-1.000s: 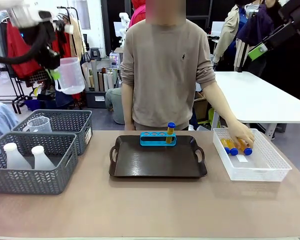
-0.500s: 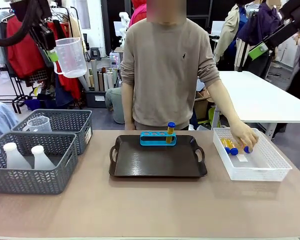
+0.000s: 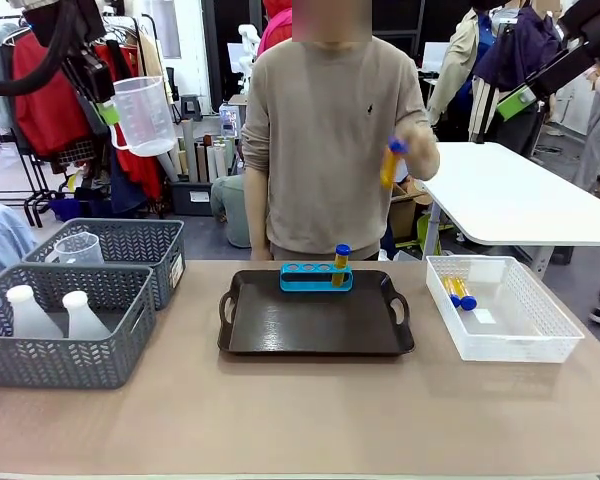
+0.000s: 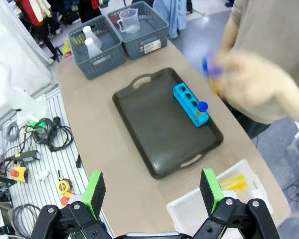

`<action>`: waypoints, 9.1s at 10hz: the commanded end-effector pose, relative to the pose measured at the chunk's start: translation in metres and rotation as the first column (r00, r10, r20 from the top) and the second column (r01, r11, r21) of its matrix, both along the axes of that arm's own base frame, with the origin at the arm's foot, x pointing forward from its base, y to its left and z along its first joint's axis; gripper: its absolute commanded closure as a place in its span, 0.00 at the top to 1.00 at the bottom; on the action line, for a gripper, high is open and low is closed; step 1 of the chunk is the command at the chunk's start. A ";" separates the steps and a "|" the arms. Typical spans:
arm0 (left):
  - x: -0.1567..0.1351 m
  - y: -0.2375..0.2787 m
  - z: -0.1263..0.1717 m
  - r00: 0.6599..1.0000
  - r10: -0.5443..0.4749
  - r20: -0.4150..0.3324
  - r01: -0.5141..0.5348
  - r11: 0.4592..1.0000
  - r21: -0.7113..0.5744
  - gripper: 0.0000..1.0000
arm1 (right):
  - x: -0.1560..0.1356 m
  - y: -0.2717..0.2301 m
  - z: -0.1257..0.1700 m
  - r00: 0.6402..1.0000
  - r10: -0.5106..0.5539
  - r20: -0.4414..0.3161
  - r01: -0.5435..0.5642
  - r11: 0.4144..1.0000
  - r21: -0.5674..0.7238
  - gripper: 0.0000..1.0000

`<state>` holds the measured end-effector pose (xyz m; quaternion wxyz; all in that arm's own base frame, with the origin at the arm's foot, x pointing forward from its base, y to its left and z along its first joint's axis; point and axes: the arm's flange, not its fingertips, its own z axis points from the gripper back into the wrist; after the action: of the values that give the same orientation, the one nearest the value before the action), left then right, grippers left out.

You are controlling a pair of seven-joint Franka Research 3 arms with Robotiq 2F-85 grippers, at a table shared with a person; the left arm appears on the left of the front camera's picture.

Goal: Prepare the laboratory tools.
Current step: Pick up one Large Measuring Cup and place it on the Handle tray, then pick up one Small flask and place it on the Handle tray.

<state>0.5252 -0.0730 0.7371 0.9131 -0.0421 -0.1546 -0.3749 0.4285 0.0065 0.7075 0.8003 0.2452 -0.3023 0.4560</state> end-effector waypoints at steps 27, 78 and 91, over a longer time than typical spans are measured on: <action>-0.039 -0.144 0.037 0.791 -0.609 -0.065 0.611 0.791 0.022 0.00 | -0.001 0.001 0.001 1.000 0.008 0.007 -0.008 1.000 0.009 1.00; 0.053 -0.371 -0.292 0.544 -0.829 -0.126 0.839 0.537 0.089 1.00 | -0.001 0.001 0.001 1.000 0.008 0.007 -0.008 1.000 0.009 1.00; 0.001 -0.262 -0.065 0.875 -0.477 -0.086 0.477 0.816 0.327 1.00 | -0.001 0.001 0.001 1.000 0.008 0.007 -0.008 1.000 0.009 1.00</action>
<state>0.5278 -0.3435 0.6640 0.7572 0.0500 -0.0779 -0.6466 0.4284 0.0065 0.7074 0.8008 0.2446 -0.3018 0.4558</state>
